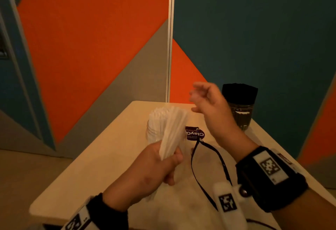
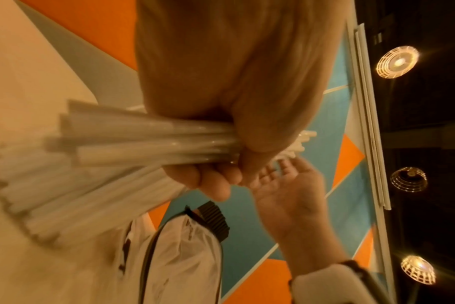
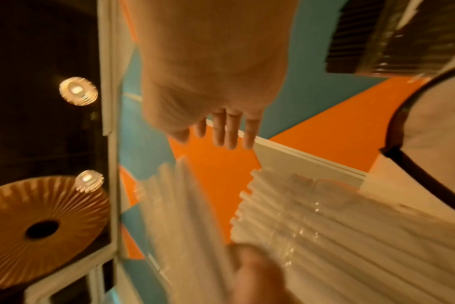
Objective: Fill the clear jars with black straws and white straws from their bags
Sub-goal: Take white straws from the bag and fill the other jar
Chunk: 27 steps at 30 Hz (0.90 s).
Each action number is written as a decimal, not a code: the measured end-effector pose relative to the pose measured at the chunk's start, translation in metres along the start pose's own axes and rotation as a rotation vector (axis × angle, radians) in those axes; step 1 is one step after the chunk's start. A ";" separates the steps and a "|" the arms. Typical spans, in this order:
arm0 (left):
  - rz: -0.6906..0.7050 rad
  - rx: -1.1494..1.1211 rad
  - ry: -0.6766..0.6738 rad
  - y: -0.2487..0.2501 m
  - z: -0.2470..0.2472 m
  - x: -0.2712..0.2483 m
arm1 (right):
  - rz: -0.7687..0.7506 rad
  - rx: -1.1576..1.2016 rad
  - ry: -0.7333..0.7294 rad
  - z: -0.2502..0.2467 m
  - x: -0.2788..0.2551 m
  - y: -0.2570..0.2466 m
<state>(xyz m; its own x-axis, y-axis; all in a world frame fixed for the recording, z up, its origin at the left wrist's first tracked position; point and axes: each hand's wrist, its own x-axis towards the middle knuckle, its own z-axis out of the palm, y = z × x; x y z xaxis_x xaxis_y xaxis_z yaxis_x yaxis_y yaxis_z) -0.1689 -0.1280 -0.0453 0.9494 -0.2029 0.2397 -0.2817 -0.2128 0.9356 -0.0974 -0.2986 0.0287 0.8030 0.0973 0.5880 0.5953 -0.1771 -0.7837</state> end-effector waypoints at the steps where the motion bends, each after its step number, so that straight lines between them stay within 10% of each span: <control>1: 0.025 -0.024 0.055 0.002 -0.006 0.000 | 0.101 -0.016 -0.106 0.000 0.004 0.007; 5: 0.166 -0.128 0.201 0.019 -0.024 0.009 | 0.245 -0.145 -0.453 0.014 0.008 0.033; 15: 0.306 -0.480 0.396 0.053 -0.035 0.088 | 0.239 -0.201 -0.309 0.036 0.022 0.052; 27: 0.397 0.312 0.534 0.018 -0.031 0.105 | 0.246 -0.155 -0.321 0.035 0.019 0.055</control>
<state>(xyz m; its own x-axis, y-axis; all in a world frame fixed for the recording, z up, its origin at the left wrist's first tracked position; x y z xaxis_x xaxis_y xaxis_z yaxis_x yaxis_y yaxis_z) -0.0699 -0.1239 0.0045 0.6834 0.1549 0.7134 -0.5697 -0.4980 0.6538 -0.0486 -0.2721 -0.0101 0.9031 0.3292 0.2756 0.3931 -0.3761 -0.8391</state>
